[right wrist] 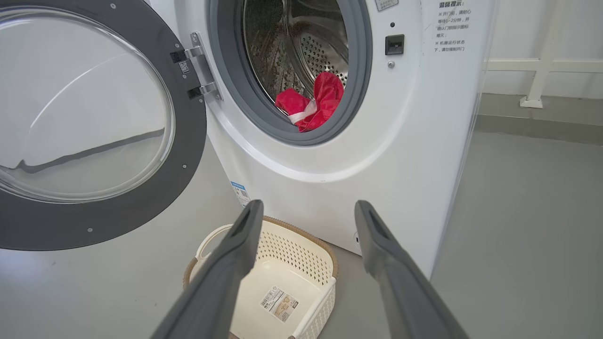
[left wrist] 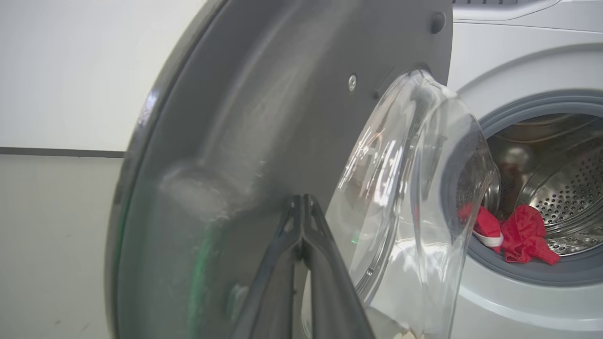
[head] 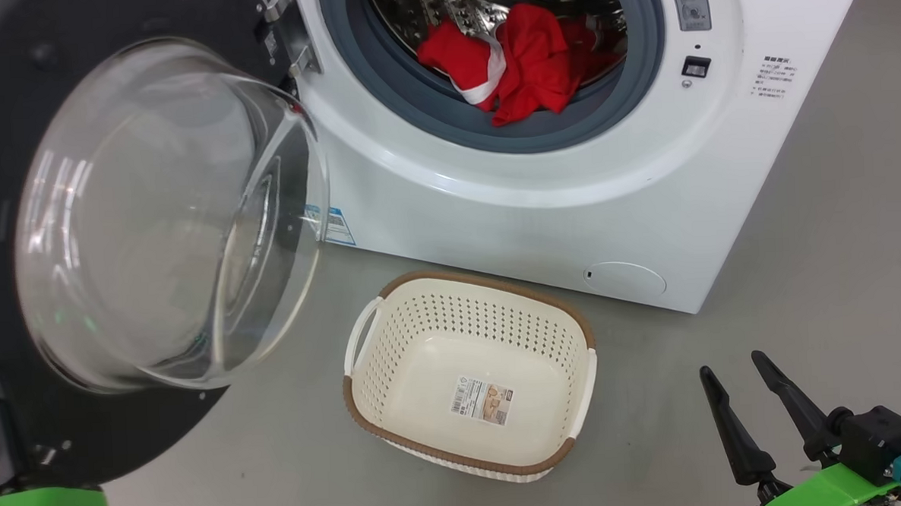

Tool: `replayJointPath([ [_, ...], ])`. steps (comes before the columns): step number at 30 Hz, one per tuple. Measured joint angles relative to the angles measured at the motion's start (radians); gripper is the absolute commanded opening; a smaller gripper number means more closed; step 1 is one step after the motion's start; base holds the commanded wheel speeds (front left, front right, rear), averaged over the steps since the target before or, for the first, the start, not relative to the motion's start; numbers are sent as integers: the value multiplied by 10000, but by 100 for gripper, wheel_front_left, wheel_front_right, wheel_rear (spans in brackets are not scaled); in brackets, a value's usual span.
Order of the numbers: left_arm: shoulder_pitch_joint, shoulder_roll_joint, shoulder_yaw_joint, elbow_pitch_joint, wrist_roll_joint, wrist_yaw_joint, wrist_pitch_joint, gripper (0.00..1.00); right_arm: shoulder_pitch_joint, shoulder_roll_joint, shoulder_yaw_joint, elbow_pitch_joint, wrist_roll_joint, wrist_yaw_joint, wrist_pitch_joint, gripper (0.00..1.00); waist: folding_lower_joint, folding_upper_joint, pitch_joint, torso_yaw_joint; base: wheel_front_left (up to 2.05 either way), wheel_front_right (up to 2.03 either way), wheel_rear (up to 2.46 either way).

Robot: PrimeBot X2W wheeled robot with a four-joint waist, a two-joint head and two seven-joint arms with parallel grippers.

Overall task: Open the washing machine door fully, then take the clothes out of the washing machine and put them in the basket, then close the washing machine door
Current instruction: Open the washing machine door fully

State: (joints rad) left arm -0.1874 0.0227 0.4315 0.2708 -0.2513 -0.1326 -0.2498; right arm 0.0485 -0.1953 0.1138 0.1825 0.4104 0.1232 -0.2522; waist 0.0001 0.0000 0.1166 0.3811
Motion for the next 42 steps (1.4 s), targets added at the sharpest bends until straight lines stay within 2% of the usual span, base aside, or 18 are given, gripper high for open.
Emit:
replayJointPath([
  [12,-979,370,1231,853,138,-2,-42,0,-182,-167,-8,-71,-71,0,-2,100,0,0,431,-215,0,0,0],
  [24,-2045,1156,2150,2280,-54,-2,-46,0,-349,-303,71,-123,-71,0,-2,100,0,0,760,-424,0,0,0],
  [35,-2580,1881,2307,3210,56,0,-71,0,-377,-426,188,-127,-71,0,-2,100,0,0,982,-569,0,0,0],
  [42,-2728,1914,2357,3346,132,0,-71,0,-557,-468,188,-128,-73,0,-2,100,-1,0,1021,-587,0,0,0],
])
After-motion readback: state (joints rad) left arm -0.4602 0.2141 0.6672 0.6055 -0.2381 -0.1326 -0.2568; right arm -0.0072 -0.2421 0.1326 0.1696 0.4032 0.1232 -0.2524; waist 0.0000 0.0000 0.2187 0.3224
